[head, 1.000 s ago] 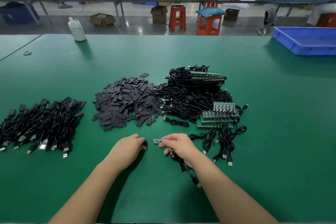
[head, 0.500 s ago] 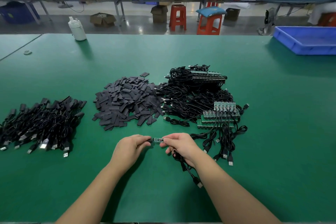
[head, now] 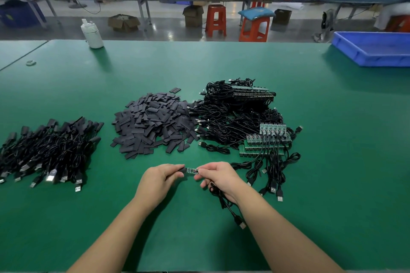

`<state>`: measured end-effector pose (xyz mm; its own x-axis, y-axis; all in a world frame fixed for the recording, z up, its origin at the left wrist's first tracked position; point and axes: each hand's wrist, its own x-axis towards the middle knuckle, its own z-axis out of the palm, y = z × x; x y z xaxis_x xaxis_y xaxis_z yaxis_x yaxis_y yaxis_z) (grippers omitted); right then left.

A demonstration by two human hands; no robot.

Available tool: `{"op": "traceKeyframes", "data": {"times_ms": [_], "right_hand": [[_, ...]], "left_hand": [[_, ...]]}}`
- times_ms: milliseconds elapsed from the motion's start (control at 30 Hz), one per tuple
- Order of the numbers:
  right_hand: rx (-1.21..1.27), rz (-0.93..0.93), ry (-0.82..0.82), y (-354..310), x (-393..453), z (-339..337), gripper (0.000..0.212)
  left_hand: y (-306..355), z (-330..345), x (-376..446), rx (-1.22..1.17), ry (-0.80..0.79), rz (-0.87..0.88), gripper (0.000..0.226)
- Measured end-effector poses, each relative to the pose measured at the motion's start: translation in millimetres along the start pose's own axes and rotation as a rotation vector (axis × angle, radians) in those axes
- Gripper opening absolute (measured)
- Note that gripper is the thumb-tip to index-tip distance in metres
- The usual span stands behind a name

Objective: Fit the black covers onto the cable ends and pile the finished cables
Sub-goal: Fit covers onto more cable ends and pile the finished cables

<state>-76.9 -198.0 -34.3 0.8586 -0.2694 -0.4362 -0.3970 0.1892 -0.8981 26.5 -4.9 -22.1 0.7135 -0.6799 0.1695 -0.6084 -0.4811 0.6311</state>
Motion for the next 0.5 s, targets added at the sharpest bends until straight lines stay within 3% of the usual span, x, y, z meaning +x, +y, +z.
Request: {"op": "traceKeyframes", "data": {"times_ms": [500], "right_hand": [[0.031, 0.007, -0.017, -3.6, -5.2, 1.4, 0.012]], "left_hand": [[2.9, -0.7, 10.0, 0.07, -0.142, 0.091, 0.023]]}}
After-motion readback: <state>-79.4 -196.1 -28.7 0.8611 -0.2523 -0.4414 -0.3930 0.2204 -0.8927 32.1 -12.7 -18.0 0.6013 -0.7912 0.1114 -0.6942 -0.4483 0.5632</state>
